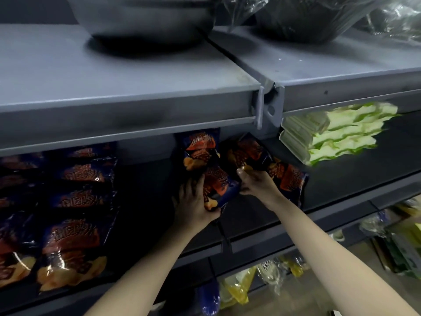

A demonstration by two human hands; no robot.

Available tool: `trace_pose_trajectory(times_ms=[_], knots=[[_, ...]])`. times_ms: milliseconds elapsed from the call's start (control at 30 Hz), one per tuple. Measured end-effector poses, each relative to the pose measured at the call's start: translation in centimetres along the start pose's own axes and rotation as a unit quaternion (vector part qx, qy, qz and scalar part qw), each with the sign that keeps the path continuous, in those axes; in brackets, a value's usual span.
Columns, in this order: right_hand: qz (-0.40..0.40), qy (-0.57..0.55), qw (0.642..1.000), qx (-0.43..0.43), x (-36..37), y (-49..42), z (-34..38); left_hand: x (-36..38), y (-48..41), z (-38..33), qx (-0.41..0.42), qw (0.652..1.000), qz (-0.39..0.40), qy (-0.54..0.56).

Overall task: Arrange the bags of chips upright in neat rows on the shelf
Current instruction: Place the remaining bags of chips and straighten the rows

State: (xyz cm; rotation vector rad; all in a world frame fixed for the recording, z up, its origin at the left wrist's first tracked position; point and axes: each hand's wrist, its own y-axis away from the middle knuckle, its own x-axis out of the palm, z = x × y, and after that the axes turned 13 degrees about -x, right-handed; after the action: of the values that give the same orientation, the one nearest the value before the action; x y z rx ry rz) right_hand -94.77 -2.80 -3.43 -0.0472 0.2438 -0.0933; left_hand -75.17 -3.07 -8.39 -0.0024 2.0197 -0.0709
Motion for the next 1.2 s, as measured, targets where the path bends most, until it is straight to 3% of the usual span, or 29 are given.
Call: trace_pose_trajectory(times_ms=[167, 367, 600, 767, 867, 1000, 1100, 1200], knots=[[0.017, -0.006, 1.000, 0.016, -0.5, 0.3, 0.2, -0.2, 0.4, 0.0, 0.007, 1.000, -0.014, -0.002], [-0.093, 0.047, 0.994, -0.016, 0.4, 1.1, 0.4, -1.1, 1.8, -0.4, -0.031, 0.999, -0.021, -0.018], [-0.236, -0.138, 0.959, 0.079, 3.6, 1.5, 1.3, -2.1, 3.8, -0.6, -0.094, 0.994, -0.043, -0.027], [-0.199, -0.101, 0.970, 0.096, 5.3, 2.0, 0.4, -1.5, 4.7, 0.9, -0.111, 0.993, -0.028, -0.038], [-0.147, -0.109, 0.981, 0.063, 5.3, 2.4, 1.0, -1.3, 4.9, 1.5, -0.102, 0.993, -0.041, -0.049], [-0.047, 0.020, 0.999, 0.014, 5.0, 2.3, 2.0, -1.3, 5.5, 1.6, -0.103, 0.992, -0.050, -0.056], [-0.056, 0.111, 0.992, -0.039, 5.6, 1.9, 2.3, -1.4, 6.1, 1.8, -0.114, 0.991, -0.054, -0.043], [-0.059, 0.123, 0.988, -0.074, 6.8, 1.5, 2.6, -2.2, 6.6, 2.0, -0.125, 0.989, -0.065, -0.040]])
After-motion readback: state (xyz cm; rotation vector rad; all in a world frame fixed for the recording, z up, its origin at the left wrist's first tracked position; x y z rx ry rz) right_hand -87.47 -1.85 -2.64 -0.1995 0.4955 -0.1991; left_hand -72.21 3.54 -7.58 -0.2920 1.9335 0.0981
